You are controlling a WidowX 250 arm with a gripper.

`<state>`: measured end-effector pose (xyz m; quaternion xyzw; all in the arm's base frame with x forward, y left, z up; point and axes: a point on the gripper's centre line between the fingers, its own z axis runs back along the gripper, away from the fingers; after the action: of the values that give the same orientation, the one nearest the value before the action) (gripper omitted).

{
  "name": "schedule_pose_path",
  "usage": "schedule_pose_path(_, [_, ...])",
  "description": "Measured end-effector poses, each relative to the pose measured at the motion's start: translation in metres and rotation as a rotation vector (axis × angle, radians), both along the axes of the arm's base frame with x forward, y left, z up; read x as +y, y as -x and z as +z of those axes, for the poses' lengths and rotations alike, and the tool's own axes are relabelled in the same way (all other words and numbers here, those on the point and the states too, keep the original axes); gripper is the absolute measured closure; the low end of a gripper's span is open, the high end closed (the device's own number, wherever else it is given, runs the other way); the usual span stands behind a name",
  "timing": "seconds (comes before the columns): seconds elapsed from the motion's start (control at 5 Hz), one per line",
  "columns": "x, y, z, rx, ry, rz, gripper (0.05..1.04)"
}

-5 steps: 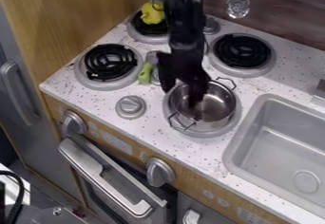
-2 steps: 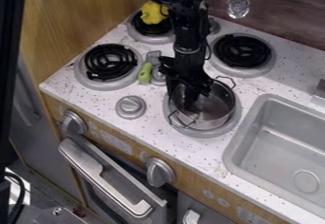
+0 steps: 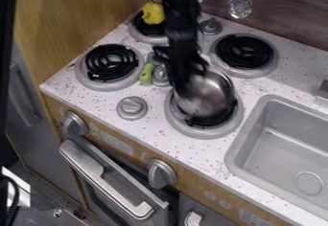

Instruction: Moved the silver pan to the down left burner at the stove

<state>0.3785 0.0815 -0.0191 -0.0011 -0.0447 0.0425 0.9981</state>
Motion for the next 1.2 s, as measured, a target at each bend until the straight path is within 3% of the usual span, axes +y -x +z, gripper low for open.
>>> schedule_pose_path(0.2, [0.048, -0.009, 0.021, -0.044, 0.008, 0.135, 1.009])
schedule_pose_path(0.6, [0.128, -0.014, 0.007, 0.017, 0.023, 0.33, 1.009])
schedule_pose_path(1.0, [0.155, -0.002, 0.005, 0.056, -0.04, 0.411, 1.011])
schedule_pose_path(1.2, [0.16, 0.006, 0.001, 0.075, -0.047, 0.46, 1.013])
